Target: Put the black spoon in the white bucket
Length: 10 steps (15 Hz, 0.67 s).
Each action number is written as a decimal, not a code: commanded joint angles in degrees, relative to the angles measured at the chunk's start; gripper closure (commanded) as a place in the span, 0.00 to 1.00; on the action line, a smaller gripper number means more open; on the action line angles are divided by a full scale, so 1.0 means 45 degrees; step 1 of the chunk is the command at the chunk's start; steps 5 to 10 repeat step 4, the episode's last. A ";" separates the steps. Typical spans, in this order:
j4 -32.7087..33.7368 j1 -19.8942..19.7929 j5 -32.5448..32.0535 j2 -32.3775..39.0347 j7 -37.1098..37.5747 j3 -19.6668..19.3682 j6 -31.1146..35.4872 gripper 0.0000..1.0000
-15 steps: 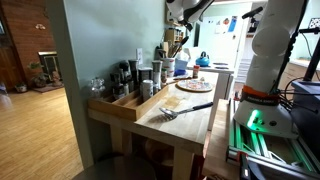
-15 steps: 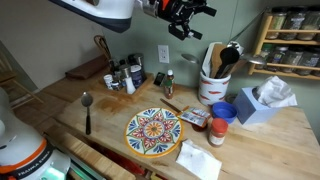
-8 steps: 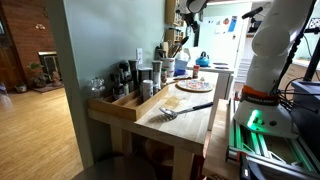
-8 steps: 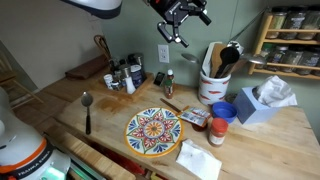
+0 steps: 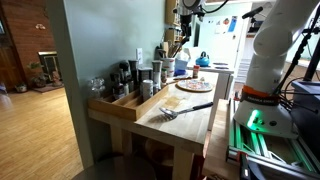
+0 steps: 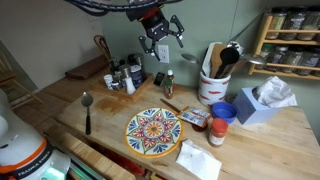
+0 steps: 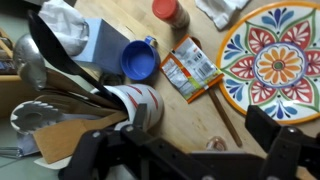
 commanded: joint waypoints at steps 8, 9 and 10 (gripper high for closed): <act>-0.0456 -0.0081 0.1316 -0.0694 -0.0155 0.0035 0.0070 0.00; -0.0456 -0.0081 0.1316 -0.0694 -0.0155 0.0035 0.0070 0.00; -0.0456 -0.0081 0.1316 -0.0694 -0.0155 0.0035 0.0070 0.00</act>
